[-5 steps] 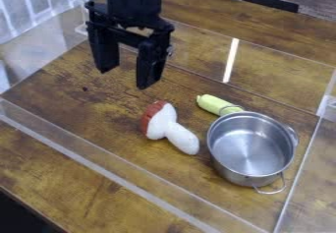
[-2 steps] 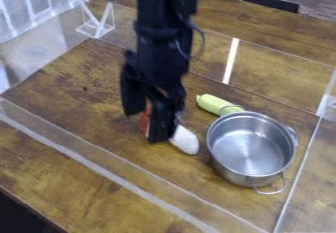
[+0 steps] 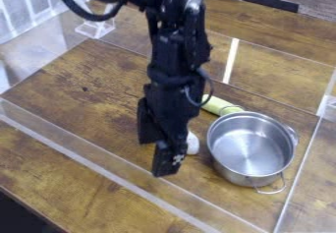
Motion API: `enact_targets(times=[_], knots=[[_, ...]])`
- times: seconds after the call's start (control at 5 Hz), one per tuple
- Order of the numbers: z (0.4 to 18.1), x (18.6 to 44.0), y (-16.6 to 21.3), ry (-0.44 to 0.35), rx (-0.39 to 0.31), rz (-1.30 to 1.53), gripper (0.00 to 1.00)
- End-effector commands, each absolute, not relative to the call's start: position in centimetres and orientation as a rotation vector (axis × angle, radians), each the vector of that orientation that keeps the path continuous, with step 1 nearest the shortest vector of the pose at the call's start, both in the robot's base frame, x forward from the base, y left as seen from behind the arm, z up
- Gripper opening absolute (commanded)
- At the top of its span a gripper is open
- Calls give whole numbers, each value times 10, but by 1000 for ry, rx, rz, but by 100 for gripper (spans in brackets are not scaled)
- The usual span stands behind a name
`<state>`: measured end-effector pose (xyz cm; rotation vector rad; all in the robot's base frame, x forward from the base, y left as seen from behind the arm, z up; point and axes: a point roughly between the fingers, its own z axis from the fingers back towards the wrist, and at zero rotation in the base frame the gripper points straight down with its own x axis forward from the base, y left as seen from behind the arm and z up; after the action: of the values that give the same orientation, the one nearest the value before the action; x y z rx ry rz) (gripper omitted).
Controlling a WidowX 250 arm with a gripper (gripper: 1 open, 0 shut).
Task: Put the mushroom in the silver pot
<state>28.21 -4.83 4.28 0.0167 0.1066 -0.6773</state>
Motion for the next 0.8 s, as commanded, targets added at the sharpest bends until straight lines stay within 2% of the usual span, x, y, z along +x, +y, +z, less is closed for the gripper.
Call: enact_targets(times=[0.0,0.2,0.4,0.6], knots=[[40,291,-29,63,44,-727,100],[35,298,-14,54,63,-781,100],[37,304,-5,49,65,-775,0],[43,310,1,40,73,-763,0]])
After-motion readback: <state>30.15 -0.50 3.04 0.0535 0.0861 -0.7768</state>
